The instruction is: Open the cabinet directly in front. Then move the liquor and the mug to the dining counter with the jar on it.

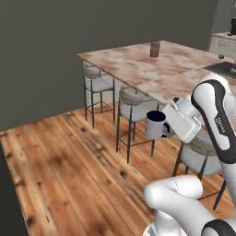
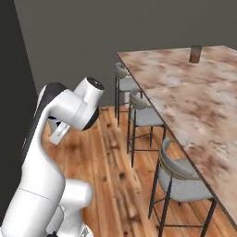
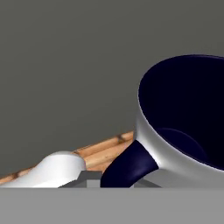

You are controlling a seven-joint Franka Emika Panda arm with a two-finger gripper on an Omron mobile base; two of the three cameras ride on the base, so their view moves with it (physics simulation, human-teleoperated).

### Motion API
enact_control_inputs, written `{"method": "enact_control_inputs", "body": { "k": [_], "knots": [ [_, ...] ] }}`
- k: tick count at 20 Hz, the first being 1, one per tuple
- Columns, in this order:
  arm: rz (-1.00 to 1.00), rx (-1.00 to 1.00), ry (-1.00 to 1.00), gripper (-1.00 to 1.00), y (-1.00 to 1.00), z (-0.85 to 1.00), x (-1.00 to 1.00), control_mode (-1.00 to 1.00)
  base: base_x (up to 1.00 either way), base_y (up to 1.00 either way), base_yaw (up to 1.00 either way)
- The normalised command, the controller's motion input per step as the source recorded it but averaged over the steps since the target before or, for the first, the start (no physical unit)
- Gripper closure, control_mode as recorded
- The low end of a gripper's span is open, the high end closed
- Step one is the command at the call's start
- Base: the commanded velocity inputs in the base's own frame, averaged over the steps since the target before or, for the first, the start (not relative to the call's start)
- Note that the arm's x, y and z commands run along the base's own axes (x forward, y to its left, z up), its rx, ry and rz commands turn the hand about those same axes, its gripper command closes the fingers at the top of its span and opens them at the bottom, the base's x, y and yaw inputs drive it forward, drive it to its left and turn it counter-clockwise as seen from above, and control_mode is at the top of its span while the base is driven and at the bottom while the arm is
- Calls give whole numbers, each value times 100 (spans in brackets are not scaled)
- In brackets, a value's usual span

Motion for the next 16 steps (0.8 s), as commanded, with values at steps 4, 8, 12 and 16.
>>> {"method": "enact_control_inputs", "body": {
  "k": [4, 8, 12, 16],
  "knots": [
    [0, 0, 0, 100, 0, 0, 0, 100, 100, 73, 0],
    [0, 0, 0, 100, 0, 0, 0, 100, 100, 53, 0],
    [0, 0, 0, 100, 0, 0, 0, 100, 100, 54, 0],
    [0, 0, 0, 100, 0, 0, 0, 100, 100, 61, 0]
  ]
}}
